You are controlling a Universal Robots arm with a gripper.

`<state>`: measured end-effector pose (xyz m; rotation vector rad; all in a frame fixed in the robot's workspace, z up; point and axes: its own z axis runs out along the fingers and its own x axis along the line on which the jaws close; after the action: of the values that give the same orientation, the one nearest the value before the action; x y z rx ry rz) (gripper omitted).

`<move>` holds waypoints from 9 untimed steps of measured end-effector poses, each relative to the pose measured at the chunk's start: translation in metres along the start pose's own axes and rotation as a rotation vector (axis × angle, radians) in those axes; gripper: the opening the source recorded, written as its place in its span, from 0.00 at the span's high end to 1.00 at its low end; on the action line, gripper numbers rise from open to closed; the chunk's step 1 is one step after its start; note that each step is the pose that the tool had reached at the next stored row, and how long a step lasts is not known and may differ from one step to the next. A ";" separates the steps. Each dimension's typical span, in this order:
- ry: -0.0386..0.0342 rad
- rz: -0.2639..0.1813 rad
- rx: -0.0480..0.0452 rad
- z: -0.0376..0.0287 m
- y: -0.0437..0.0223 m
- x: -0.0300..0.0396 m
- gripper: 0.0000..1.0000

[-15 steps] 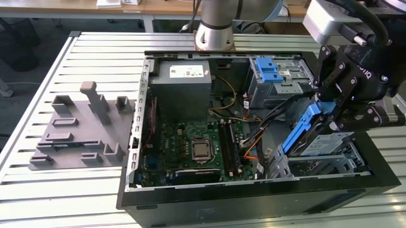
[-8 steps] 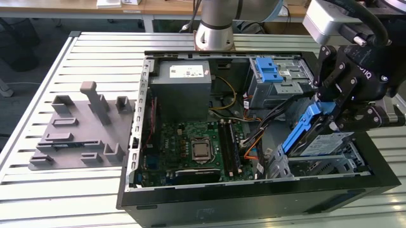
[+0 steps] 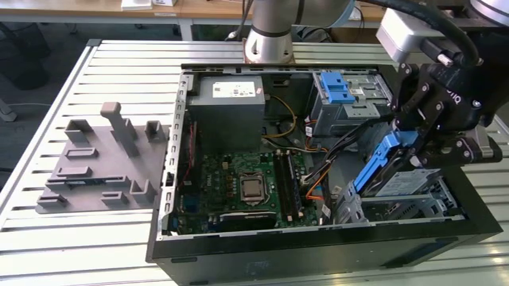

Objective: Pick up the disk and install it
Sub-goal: 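Insert the disk into the insertion slot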

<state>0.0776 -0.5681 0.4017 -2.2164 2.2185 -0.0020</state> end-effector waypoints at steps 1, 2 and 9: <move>0.0000 0.000 0.0000 0.0013 0.0000 0.0000 0.64; 0.0001 0.000 0.0000 0.0026 0.0000 0.0000 0.64; 0.0001 0.000 0.0000 0.0103 0.0000 0.0000 0.64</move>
<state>0.0776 -0.5681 0.3915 -2.2164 2.2185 -0.0021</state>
